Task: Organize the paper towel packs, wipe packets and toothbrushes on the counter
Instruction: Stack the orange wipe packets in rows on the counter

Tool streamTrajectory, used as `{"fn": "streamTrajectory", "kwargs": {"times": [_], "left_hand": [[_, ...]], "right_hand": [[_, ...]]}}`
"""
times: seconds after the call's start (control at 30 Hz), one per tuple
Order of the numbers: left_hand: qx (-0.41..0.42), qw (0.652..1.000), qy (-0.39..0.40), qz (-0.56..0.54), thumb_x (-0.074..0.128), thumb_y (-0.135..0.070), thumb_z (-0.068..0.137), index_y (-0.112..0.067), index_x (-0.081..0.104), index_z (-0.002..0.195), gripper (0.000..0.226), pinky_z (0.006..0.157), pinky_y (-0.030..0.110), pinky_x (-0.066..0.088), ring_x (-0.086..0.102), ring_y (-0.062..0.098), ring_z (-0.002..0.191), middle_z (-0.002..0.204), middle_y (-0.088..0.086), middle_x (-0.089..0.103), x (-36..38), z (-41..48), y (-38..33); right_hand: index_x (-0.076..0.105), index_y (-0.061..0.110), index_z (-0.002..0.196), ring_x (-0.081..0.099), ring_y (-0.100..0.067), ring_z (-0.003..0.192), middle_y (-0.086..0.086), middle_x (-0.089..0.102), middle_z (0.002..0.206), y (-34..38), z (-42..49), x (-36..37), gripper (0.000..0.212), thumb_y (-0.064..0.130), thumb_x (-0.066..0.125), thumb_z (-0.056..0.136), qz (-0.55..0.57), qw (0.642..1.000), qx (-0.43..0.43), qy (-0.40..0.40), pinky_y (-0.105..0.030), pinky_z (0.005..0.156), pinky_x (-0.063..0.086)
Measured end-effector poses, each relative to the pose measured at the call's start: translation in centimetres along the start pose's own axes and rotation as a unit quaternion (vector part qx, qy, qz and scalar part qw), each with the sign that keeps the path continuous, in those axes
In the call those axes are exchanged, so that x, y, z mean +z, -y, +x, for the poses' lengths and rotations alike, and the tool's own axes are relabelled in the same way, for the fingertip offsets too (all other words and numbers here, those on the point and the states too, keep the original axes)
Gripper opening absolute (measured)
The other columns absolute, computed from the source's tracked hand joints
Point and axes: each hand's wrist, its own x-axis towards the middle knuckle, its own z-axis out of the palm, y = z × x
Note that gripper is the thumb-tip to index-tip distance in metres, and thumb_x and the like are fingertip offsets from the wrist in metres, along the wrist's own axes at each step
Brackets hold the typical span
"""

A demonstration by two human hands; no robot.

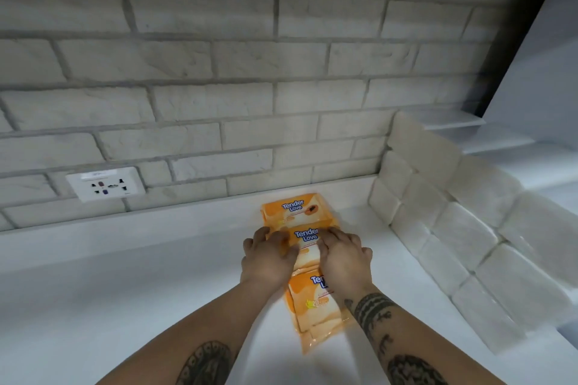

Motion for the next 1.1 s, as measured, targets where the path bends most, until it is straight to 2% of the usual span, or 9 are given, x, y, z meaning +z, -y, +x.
{"fn": "streamTrajectory", "kwargs": {"times": [0.13,0.23,0.4,0.57,0.67,0.8,0.87,0.97,1.1], "left_hand": [[-0.005,1.000,0.011,-0.026,0.030,-0.070,0.082,-0.044,0.057,0.134,0.064,0.111,0.039,0.030,0.029,0.023,0.148,0.151,-0.005,0.048,-1.0,-0.5,3.2],[-0.026,0.999,-0.001,-0.032,0.044,-0.053,0.093,-0.038,0.061,0.131,0.044,0.107,0.030,0.026,0.036,0.019,0.145,0.148,-0.003,0.052,-3.3,-2.1,5.5],[-0.054,0.995,-0.035,-0.081,0.057,-0.034,0.099,-0.027,0.067,0.129,0.032,0.112,0.025,0.033,0.054,0.023,0.131,0.145,0.004,0.053,-8.3,-5.5,9.5],[-0.094,0.988,-0.069,-0.103,0.058,-0.032,0.099,-0.022,0.068,0.127,0.031,0.099,0.021,0.041,0.061,0.023,0.120,0.141,0.006,0.058,-13.7,-9.9,16.6],[-0.113,0.985,-0.083,-0.101,0.058,-0.027,0.099,-0.020,0.069,0.127,0.031,0.092,0.017,0.040,0.061,0.023,0.119,0.139,0.005,0.060,-16.9,-13.1,20.9],[-0.165,0.975,-0.139,-0.060,0.060,-0.032,0.092,-0.029,0.073,0.117,0.027,0.097,0.034,0.052,0.065,0.024,0.114,0.128,0.001,0.068,-21.9,-17.6,29.3],[-0.212,0.964,-0.161,-0.010,0.060,-0.036,0.091,-0.034,0.071,0.116,0.028,0.100,0.042,0.050,0.060,0.024,0.121,0.124,0.001,0.069,-24.2,-19.6,33.3],[-0.279,0.947,-0.145,0.058,0.063,-0.045,0.088,-0.036,0.063,0.128,0.041,0.107,0.043,0.042,0.042,0.025,0.137,0.138,-0.002,0.057,-27.2,-22.0,39.6],[-0.314,0.943,-0.042,0.098,0.063,-0.071,0.072,-0.042,0.038,0.146,0.084,0.110,0.052,0.038,0.030,0.031,0.144,0.152,0.001,0.038,-28.1,-23.3,46.3]], "right_hand": [[0.048,0.037,0.146,0.031,-0.020,0.144,0.013,0.039,0.159,0.5,-0.7,-1.3,0.041,0.041,0.035,0.108,0.039,0.999,-0.002,0.004,-0.043,0.104,0.033],[0.055,0.036,0.142,0.027,-0.017,0.147,0.012,0.038,0.160,2.1,-2.1,-2.1,0.039,0.039,0.045,0.105,0.057,0.998,-0.025,-0.021,-0.042,0.109,0.030],[0.063,0.036,0.133,0.034,-0.019,0.143,0.012,0.045,0.155,7.4,-4.3,-2.1,0.036,0.033,0.057,0.098,0.087,0.993,-0.071,-0.032,-0.043,0.110,0.032],[0.068,0.029,0.128,0.046,-0.024,0.135,0.006,0.059,0.142,16.1,-7.6,0.0,0.032,0.027,0.062,0.096,0.159,0.978,-0.132,-0.009,-0.036,0.111,0.029],[0.066,0.028,0.131,0.049,-0.025,0.133,0.004,0.062,0.136,21.3,-10.0,2.0,0.034,0.029,0.060,0.097,0.177,0.972,-0.154,0.029,-0.045,0.113,0.035],[0.064,0.030,0.133,0.054,-0.019,0.124,0.010,0.064,0.119,29.5,-14.4,5.0,0.034,0.030,0.056,0.100,0.190,0.961,-0.177,0.099,-0.044,0.110,0.039],[0.063,0.032,0.132,0.056,-0.017,0.120,0.014,0.062,0.112,33.3,-16.5,6.6,0.033,0.032,0.056,0.100,0.195,0.953,-0.189,0.134,-0.041,0.109,0.040],[0.060,0.035,0.135,0.055,-0.015,0.121,0.014,0.062,0.119,39.4,-19.5,9.4,0.034,0.035,0.053,0.102,0.191,0.943,-0.207,0.179,-0.039,0.109,0.041],[0.057,0.035,0.139,0.053,-0.015,0.125,0.013,0.061,0.129,45.1,-22.3,12.1,0.037,0.034,0.052,0.102,0.177,0.940,-0.196,0.218,-0.038,0.110,0.039]]}}
